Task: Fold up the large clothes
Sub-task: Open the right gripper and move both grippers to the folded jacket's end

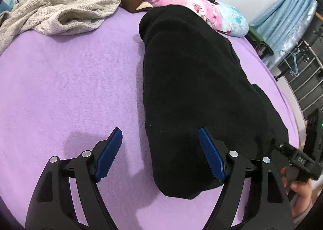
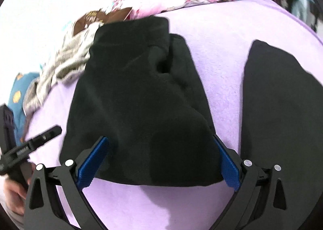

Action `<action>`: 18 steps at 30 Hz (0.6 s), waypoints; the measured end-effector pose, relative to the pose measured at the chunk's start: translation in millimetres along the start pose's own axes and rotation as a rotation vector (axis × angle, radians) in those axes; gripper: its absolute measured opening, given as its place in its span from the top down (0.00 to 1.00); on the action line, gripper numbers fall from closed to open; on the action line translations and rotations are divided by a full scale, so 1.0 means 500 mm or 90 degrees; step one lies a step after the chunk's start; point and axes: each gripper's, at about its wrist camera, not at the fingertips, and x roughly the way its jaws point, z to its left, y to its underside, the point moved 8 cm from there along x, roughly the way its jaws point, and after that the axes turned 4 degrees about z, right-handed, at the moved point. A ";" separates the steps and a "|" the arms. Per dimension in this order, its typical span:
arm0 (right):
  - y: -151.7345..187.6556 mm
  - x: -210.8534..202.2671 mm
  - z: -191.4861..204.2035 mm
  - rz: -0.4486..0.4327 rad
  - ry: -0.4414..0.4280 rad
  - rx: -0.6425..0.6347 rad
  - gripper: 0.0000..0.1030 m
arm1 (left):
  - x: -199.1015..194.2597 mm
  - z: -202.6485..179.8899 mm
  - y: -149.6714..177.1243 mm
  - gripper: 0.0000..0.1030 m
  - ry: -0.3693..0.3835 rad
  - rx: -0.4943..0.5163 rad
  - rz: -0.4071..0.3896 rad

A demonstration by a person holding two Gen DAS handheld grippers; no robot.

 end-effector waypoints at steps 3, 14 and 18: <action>0.004 -0.004 0.011 -0.017 -0.020 0.022 0.07 | -0.004 -0.011 0.001 0.24 -0.008 0.014 0.008; -0.014 0.000 0.028 0.001 -0.037 -0.019 0.07 | -0.040 -0.051 -0.005 0.09 0.023 0.025 -0.001; -0.029 0.002 0.037 0.002 -0.037 -0.045 0.06 | -0.031 -0.045 -0.006 0.08 0.035 0.017 0.017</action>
